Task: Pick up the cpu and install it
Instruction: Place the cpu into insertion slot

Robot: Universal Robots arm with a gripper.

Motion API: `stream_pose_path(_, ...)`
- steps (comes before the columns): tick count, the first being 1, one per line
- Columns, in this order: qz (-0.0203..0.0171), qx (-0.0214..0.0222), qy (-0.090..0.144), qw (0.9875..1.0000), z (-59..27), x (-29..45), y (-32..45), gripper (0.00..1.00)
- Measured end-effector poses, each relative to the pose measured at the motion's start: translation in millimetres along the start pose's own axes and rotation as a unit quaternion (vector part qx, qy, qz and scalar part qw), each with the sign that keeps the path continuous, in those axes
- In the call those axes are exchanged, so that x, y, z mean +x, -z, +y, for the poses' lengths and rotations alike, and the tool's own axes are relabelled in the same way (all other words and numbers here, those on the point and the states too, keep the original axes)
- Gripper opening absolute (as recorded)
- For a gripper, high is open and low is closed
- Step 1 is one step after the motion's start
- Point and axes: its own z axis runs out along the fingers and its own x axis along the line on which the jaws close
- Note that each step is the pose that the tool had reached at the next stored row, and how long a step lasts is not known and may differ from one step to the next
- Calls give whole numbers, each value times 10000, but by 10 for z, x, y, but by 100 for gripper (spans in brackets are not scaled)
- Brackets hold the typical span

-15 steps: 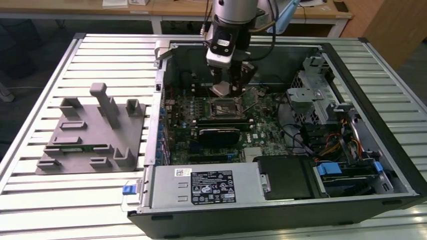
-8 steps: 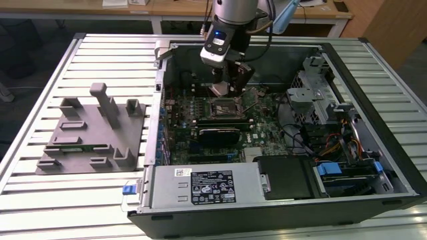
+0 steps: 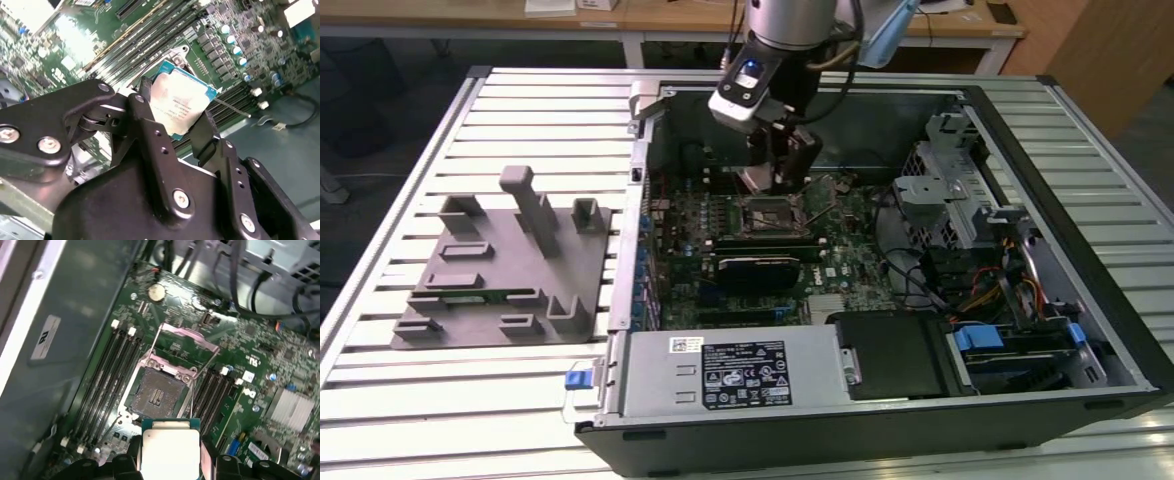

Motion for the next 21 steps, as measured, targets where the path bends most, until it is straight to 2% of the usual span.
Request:
stream_pose_path(4,19,12,-359,9994,0,0,-5,54)
stream_pose_path(8,36,24,-702,9975,1,0,-8,54)
stream_pose_path(11,38,27,-783,9969,1,1,-10,54)
stream_pose_path(12,32,15,-794,9968,1,1,-12,54)
stream_pose_path(16,-31,-180,-833,9964,-7,4,-23,54)
stream_pose_path(18,-48,-237,-868,9959,-10,6,-34,54)
stream_pose_path(21,-66,-300,-955,9950,-10,7,-51,54)
